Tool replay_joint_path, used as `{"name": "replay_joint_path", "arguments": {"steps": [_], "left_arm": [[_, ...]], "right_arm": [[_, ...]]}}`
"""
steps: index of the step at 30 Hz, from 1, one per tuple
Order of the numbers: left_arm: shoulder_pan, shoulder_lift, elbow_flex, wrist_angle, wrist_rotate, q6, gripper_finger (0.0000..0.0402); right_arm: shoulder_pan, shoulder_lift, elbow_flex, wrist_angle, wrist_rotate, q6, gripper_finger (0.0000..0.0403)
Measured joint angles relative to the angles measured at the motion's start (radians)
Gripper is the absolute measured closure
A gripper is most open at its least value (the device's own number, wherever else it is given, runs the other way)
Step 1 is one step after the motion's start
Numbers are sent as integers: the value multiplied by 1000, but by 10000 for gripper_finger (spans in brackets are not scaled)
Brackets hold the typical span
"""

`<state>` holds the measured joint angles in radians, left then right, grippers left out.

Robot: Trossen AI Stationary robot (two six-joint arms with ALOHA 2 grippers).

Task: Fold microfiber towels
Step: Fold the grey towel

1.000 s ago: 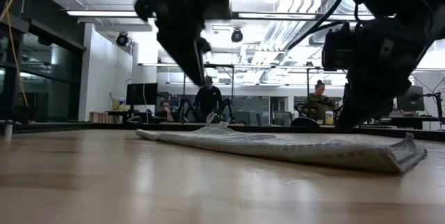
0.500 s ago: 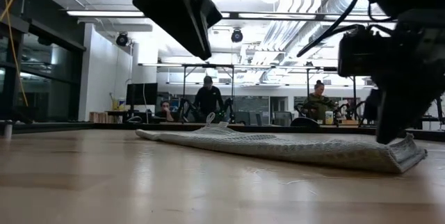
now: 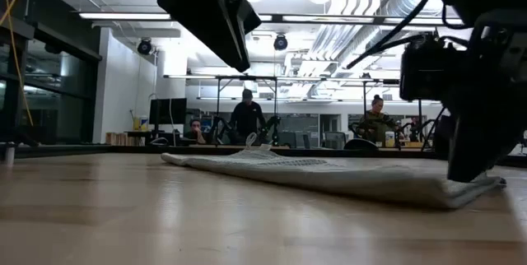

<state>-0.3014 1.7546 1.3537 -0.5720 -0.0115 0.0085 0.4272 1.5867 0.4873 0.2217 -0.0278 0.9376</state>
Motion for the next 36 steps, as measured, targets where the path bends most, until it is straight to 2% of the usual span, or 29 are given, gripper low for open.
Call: {"name": "replay_joint_path", "arguments": {"steps": [4, 6, 10, 20, 27, 32, 36], "left_arm": [[0, -1, 0, -8, 1, -14, 330], [0, -1, 0, -7, 1, -17, 330], [-1, -2, 1, -8, 1, -41, 330], [-38, -2, 1, -23, 1, -66, 330], [-92, -2, 1, -38, -48, -66, 333], [-123, -2, 1, -52, -97, -66, 373], [-127, -2, 1, -56, -99, -78, 398]], "right_arm": [[-4, 96, 1, 188, -37, -31, 401], [-7, 127, 18, 226, -35, -62, 401], [-17, 168, 104, 176, -34, -131, 401], [-70, 281, 277, 126, -137, -297, 401], [-90, 202, 284, 93, -92, -372, 401], [-86, 105, 284, -4, -69, -393, 401], [-101, 60, 286, -50, 18, -460, 401]]}}
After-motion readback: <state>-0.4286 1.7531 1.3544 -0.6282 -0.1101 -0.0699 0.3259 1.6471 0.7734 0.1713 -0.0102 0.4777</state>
